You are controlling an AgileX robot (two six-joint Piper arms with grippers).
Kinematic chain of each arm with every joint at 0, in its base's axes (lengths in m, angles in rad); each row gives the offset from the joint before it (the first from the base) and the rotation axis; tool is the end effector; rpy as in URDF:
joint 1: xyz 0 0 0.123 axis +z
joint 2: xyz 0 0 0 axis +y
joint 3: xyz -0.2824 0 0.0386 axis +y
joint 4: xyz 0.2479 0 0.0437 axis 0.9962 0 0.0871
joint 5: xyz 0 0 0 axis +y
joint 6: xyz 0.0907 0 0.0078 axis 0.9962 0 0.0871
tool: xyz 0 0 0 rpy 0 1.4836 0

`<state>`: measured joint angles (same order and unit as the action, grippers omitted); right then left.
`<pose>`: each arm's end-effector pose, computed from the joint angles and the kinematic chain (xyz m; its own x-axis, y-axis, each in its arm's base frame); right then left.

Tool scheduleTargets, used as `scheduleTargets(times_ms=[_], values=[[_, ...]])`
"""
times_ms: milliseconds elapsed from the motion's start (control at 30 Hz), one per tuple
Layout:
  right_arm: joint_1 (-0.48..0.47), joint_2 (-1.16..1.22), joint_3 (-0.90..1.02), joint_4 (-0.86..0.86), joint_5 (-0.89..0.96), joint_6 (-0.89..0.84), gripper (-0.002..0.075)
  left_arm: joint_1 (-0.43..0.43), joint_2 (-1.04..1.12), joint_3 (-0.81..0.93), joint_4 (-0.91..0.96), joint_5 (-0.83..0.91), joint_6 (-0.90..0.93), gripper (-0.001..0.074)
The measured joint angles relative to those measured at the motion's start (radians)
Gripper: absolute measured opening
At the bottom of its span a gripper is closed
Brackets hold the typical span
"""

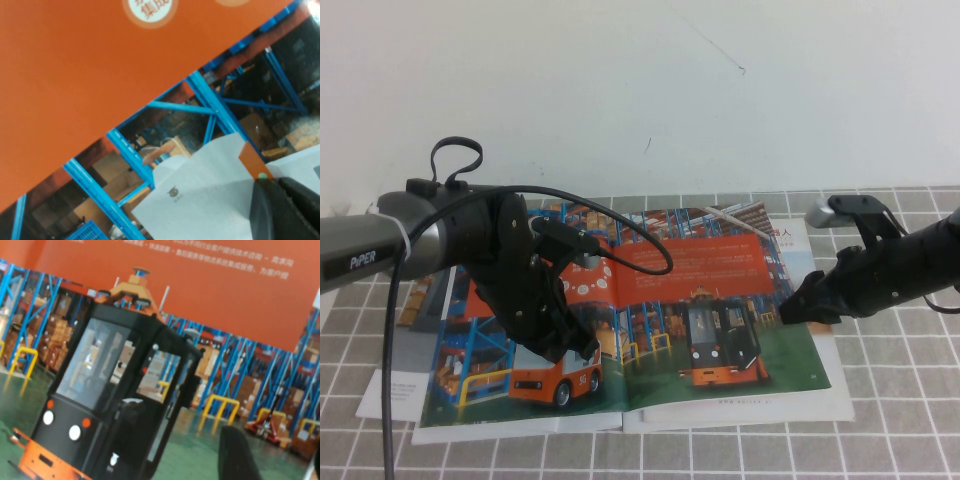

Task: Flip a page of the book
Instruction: Open the closed book

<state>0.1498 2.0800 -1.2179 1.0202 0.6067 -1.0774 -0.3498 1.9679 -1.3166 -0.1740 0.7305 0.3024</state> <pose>0.3891 0.1036 0.1193 -0.8316 -0.2562 -0.4928 -0.4664 0.8038 0.3692 0.3662 -0.1448 0.1661 -0.8250 0.4822 -0.2948 0.5199 0.8520 -0.0613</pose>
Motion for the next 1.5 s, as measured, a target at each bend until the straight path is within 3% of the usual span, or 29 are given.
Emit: scheduleTargets(times_ms=[667, 1500], values=[[-0.002, -0.058, 0.002, 0.218, 0.109, -0.183, 0.0333, 0.0, 0.0, 0.0, -0.002, -0.004, 0.002, -0.0004], [-0.005, 0.009, 0.0, 0.28, 0.132, -0.22, 0.0333, 0.002, 0.0, 0.0, -0.011, -0.004, 0.014, -0.0004]])
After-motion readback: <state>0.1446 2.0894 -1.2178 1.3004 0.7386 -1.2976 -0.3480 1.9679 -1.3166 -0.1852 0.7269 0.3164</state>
